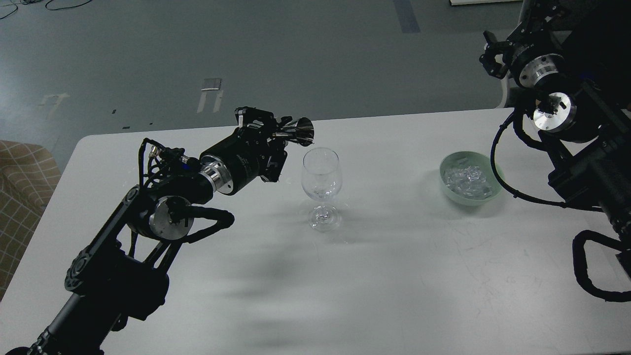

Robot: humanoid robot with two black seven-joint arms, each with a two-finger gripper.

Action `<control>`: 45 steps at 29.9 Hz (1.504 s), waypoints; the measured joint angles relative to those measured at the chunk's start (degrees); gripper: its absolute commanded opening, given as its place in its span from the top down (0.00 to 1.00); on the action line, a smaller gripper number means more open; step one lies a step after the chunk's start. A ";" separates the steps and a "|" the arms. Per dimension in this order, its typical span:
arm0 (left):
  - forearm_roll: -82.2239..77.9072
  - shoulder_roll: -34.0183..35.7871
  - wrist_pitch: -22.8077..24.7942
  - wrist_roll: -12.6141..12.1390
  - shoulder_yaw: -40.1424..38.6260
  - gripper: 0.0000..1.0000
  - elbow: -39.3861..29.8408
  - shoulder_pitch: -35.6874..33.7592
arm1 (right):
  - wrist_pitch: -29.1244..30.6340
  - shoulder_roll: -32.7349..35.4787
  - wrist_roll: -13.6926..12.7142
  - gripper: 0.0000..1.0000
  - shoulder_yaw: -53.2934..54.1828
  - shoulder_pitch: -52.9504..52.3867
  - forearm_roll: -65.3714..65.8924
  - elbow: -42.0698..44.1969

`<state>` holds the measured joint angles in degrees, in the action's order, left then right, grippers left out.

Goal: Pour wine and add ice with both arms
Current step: 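Tilt the jigger with the left gripper to pour into the glass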

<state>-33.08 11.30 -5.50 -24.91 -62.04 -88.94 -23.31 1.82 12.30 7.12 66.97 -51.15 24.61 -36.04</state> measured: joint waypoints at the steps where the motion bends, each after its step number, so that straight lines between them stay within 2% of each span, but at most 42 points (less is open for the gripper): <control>1: -0.27 0.00 0.03 0.03 0.00 1.00 -0.02 0.00 | 0.00 0.00 0.00 0.00 0.00 0.00 0.00 0.00; 45: -12.90 2.16 5.27 1.00 0.16 1.00 -2.38 -1.06 | -0.06 -0.01 0.00 0.00 0.17 0.01 0.00 0.00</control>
<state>-45.98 13.46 -0.23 -23.90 -61.88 -91.32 -24.37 1.76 12.29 7.12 67.14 -51.15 24.61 -36.04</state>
